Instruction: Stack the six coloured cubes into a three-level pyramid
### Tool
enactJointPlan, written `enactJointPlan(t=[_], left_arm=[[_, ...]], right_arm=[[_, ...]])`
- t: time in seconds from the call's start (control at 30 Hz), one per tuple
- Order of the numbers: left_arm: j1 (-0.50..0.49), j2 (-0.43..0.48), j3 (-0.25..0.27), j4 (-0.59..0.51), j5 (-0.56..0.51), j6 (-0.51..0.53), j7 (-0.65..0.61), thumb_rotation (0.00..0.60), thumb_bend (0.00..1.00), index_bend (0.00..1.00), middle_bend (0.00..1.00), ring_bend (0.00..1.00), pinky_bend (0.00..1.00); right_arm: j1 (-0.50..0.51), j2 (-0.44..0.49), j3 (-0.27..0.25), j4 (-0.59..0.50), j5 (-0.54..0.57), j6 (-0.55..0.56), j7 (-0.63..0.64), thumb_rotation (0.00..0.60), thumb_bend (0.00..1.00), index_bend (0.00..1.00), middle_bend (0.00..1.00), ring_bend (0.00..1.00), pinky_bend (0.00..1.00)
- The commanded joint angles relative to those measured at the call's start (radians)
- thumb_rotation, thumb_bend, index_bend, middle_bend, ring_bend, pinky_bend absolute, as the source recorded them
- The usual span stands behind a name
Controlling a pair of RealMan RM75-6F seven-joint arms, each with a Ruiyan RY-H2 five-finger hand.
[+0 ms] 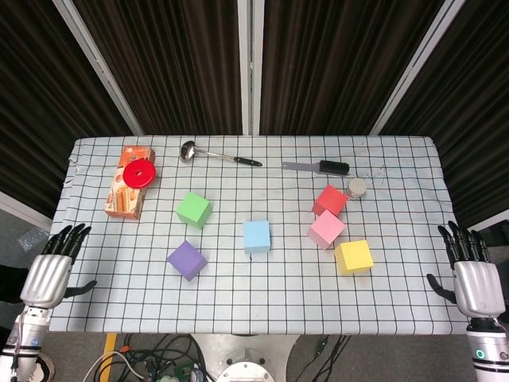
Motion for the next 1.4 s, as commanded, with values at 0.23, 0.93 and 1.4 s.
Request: enactJointPlan(t=[0.23, 0.93, 1.4], left_arm=[[-0.030, -0.054, -0.003, -0.030, -0.013, -0.052, 0.021, 0.600, 0.00, 0.04, 0.07, 0.00, 0.12], [-0.144, -0.244, -0.070, -0.158, -0.212, -0.188, 0.306, 0.600, 0.00, 0.04, 0.18, 0.03, 0.12], [-0.198, -0.259, -0.082, -0.241, -0.313, -0.218, 0.382, 0.600, 0.00, 0.05, 0.20, 0.05, 0.12]], right_arm=[[0.003, 0.002, 0.012, 0.024, 0.023, -0.009, 0.029, 0.600, 0.16, 0.00, 0.00, 0.00, 0.00], [0.026, 0.065, 0.057, 0.051, 0.067, -0.032, 0.119, 0.600, 0.16, 0.00, 0.00, 0.00, 0.00], [0.037, 0.067, 0.060, 0.053, 0.076, -0.046, 0.129, 0.600, 0.16, 0.00, 0.00, 0.00, 0.00]])
